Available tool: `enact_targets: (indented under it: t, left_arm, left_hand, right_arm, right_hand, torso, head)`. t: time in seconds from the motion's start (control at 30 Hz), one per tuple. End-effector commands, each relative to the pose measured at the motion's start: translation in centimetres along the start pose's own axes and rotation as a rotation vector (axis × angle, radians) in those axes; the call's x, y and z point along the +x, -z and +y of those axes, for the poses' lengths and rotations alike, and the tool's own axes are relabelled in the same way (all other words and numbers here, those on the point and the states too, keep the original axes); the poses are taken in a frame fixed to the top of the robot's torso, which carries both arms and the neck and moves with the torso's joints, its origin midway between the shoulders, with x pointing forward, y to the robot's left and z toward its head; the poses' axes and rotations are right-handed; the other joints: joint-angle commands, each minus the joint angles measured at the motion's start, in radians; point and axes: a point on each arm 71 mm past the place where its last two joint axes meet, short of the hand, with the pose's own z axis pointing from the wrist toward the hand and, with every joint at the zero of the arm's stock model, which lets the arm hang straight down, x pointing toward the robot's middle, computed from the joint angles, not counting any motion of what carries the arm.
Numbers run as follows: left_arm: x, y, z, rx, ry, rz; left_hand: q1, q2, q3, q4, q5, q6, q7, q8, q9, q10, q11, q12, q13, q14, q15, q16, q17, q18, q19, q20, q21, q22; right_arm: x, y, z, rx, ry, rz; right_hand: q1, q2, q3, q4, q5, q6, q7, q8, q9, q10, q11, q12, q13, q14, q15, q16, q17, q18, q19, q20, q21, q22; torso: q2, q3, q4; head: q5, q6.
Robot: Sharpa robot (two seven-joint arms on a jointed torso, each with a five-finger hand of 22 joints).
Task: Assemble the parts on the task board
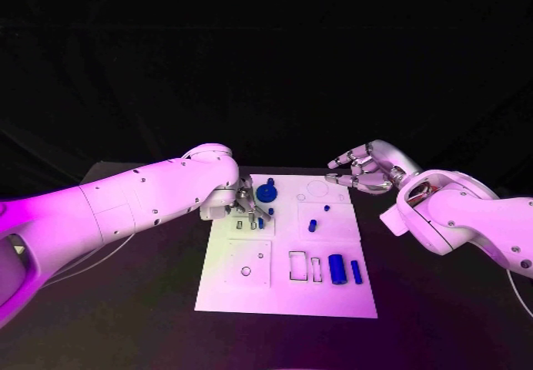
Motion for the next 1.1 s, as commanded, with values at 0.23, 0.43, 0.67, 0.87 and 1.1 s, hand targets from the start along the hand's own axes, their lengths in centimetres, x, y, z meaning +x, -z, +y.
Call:
enact_targets:
  t: [0.23,0.43,0.67,0.87,1.1]
  left_arm:
    - [0.3,-0.07,-0.46,0.014,-0.005,0.03]
    - [0.35,-0.06,-0.58,0.02,0.0,0.03]
    - [0.49,0.0,-0.74,0.033,0.012,0.041]
    - [0.59,0.01,-0.83,0.041,0.021,0.052]
    - [0.55,-0.02,-0.75,0.045,0.032,0.052]
  left_hand:
    - [0.027,0.01,0.012,-0.002,0.0,-0.01,-0.001,0.01,0.01,-0.001,0.0,0.008,0.003,0.082,-0.008,0.006,0.186,-0.018,0.0,0.0,0.008,0.005]
    - [0.049,0.027,0.028,-0.005,0.0,-0.014,-0.001,0.014,0.02,-0.003,0.0,0.009,0.003,0.082,-0.008,0.006,0.187,-0.018,-0.003,0.001,0.01,0.007]
    - [0.089,0.043,0.061,-0.012,0.001,-0.021,-0.001,0.017,0.034,-0.005,-0.001,0.008,0.003,0.082,-0.009,0.006,0.187,-0.018,-0.006,0.001,0.014,0.01]
    - [0.129,0.057,0.102,-0.021,0.001,-0.029,-0.003,0.017,0.043,-0.008,-0.003,0.005,0.002,0.082,-0.01,0.006,0.187,-0.017,-0.009,0.0,0.015,0.012]
    - [0.177,0.065,0.169,-0.031,0.002,-0.042,-0.005,0.008,0.048,-0.021,-0.005,-0.013,-0.013,0.081,-0.012,0.003,0.184,-0.017,-0.015,-0.001,0.015,0.01]
  right_arm:
    - [0.14,-0.04,0.04,-0.007,0.006,0.008]
    - [0.12,-0.07,-0.04,0.0,0.008,0.005]
    - [0.16,-0.13,-0.15,0.003,0.016,0.005]
    - [0.18,-0.18,-0.22,0.005,0.017,0.005]
    - [0.2,-0.19,-0.27,0.008,0.018,0.007]
  right_hand:
    - [-0.007,0.007,-0.002,0.001,0.008,0.007,-0.002,0.001,0.002,0.004,-0.006,-0.003,0.0,0.066,-0.007,-0.004,0.109,0.006,0.002,-0.009,-0.003,0.149]
    - [-0.007,0.007,-0.003,0.001,0.01,0.007,-0.002,0.001,0.002,0.004,-0.006,-0.003,0.0,0.065,-0.007,-0.004,0.108,0.006,0.001,-0.009,-0.006,0.148]
    - [-0.006,0.008,-0.002,0.001,0.016,0.008,-0.002,0.001,0.002,0.005,-0.006,-0.002,0.001,0.066,-0.008,-0.003,0.111,0.005,0.005,-0.009,-0.001,0.152]
    - [-0.005,0.009,-0.002,0.001,0.019,0.008,-0.002,0.001,0.002,0.006,-0.006,-0.002,0.001,0.066,-0.008,-0.003,0.11,0.005,0.004,-0.009,-0.002,0.151]
    - [-0.003,0.01,-0.001,0.0,0.025,0.008,-0.002,0.001,0.002,0.006,-0.007,-0.002,0.001,0.066,-0.008,-0.004,0.109,0.005,0.004,-0.01,-0.002,0.151]
  torso:
    - [0.001,0.0001,-0.0006]
    - [0.001,0.0006,-0.0006]
    - [0.001,0.0012,-0.0001]
    - [0.001,0.0009,-0.0001]
    - [0.001,0.0014,-0.0004]
  head:
    - [0.0,-0.002]
    - [0.0,-0.003]
    - [0.0,-0.004]
    - [0.0,-0.006]
    - [0.0,-0.007]
